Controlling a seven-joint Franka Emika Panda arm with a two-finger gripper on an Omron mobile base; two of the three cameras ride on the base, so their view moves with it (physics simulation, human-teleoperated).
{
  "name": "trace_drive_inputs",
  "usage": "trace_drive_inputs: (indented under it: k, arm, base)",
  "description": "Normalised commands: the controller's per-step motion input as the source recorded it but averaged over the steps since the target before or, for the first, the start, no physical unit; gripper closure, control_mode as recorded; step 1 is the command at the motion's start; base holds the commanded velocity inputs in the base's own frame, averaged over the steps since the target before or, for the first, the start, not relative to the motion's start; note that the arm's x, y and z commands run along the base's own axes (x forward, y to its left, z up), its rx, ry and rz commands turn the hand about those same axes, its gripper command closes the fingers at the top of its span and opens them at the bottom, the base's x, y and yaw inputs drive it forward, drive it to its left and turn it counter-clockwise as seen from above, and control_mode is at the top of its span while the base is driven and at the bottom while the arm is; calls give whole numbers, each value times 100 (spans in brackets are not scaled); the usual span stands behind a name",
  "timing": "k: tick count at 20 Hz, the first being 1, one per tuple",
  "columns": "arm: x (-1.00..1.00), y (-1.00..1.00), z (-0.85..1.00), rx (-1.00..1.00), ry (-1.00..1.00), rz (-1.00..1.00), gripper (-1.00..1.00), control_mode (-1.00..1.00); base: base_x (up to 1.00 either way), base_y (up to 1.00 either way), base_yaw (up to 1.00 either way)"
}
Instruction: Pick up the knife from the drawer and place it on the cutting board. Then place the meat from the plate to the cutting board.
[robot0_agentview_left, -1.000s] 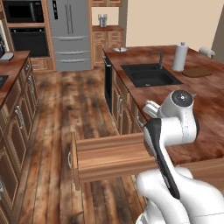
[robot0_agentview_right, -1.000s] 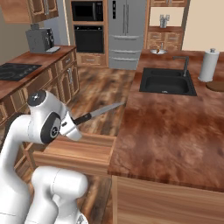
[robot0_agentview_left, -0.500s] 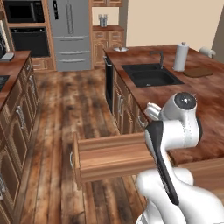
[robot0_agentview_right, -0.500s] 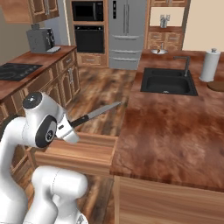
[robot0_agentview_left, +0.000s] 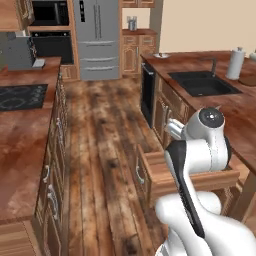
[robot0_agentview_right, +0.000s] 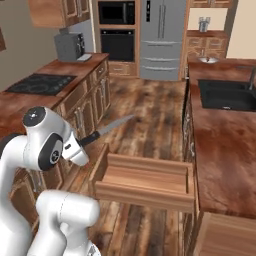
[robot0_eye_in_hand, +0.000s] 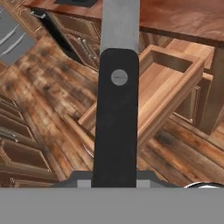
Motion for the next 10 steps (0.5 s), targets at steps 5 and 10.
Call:
trace_drive_inputs:
  k: [5,10]
  arm:
    - [0,0,0,0,0,0,100,100]
    - [0,0,0,0,0,0,100,100]
  base:
    - [3,100,-1]
    - [34,43,0]
